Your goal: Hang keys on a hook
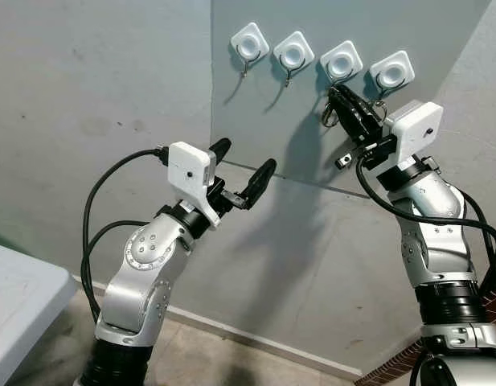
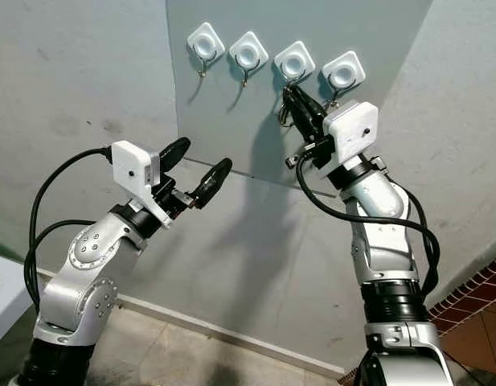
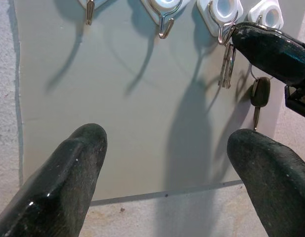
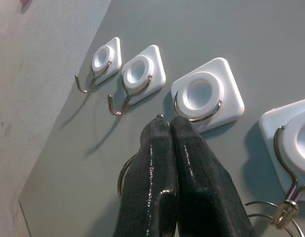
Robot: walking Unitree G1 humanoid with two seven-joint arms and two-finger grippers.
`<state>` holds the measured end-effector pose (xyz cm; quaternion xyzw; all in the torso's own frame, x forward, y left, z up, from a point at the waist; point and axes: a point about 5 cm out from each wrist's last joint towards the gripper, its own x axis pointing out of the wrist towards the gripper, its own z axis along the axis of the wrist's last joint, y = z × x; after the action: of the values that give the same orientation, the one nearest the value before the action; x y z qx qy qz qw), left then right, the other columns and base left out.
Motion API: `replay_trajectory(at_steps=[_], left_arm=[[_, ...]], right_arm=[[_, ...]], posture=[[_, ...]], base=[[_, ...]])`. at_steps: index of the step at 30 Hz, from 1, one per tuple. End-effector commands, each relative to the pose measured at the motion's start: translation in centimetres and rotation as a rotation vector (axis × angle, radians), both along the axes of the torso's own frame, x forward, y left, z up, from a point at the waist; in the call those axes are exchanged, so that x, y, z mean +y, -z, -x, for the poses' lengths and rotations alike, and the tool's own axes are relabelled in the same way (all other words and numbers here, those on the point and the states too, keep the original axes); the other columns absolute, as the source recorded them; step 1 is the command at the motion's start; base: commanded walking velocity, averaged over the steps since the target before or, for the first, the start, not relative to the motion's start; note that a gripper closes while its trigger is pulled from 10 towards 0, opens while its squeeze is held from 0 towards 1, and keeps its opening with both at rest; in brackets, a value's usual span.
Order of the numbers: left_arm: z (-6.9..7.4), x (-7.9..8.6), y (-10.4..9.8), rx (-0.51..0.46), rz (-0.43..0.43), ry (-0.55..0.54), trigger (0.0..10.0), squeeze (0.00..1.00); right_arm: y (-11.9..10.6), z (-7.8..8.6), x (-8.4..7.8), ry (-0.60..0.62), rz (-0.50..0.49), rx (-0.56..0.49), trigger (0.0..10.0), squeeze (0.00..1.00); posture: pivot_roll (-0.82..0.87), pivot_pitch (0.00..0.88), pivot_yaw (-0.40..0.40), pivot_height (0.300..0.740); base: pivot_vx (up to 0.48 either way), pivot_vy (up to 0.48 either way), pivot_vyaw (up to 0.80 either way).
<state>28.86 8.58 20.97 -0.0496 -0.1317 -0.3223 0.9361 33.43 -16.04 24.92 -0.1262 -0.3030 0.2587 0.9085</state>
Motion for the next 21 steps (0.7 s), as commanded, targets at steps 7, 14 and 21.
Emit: replay_trajectory(at_steps=[7, 14, 21], left_arm=[[0.1, 0.1, -0.3, -0.007, 0.002, -0.006, 10.0, 0.0], [0.1, 0.1, -0.3, -0.004, 0.001, -0.008, 10.0, 0.0], [0.1, 0.1, -0.3, -0.001, 0.003, -0.007, 10.0, 0.0]], right_arm=[[1.4, -0.4, 0.3, 0.023, 0.088, 0.052, 10.0, 0.0], [2.6, -0.8, 0.2, 0.054, 0.105, 0.103, 10.0, 0.0], [2.1, -1.2, -0.5, 0.096, 0.009, 0.115, 10.0, 0.0]], posture=[[0.04, 0.0, -0.064, 0.715], [0.04, 0.0, -0.064, 0.715], [0.04, 0.0, -0.065, 0.715]], base=[[0.0, 0.0, 0.0], [0.0, 0.0, 0.0], [0.0, 0.0, 0.0]])
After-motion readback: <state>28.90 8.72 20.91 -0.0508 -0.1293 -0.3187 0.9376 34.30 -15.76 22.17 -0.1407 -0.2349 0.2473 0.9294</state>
